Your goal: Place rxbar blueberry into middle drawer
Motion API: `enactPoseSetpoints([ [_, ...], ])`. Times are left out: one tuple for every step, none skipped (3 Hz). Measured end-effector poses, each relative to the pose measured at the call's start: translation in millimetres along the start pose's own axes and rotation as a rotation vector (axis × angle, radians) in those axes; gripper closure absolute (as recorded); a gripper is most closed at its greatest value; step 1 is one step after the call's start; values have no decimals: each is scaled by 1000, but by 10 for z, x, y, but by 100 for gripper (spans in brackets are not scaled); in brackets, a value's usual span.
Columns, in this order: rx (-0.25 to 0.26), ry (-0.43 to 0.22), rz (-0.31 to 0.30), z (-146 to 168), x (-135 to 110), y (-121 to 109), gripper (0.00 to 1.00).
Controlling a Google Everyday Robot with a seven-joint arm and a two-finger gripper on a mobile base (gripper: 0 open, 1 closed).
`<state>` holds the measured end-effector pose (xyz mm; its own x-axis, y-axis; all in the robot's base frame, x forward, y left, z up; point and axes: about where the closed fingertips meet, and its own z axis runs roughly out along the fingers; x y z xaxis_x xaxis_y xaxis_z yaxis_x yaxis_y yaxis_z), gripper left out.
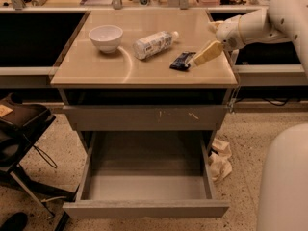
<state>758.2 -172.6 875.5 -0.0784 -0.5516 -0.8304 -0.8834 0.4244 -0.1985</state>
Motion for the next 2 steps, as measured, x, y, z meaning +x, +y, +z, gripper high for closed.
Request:
enactPoseSetpoints([
  [-9,-71,67,340,104,-103,0],
  [-13,-72,72,378,142,-106,0],
])
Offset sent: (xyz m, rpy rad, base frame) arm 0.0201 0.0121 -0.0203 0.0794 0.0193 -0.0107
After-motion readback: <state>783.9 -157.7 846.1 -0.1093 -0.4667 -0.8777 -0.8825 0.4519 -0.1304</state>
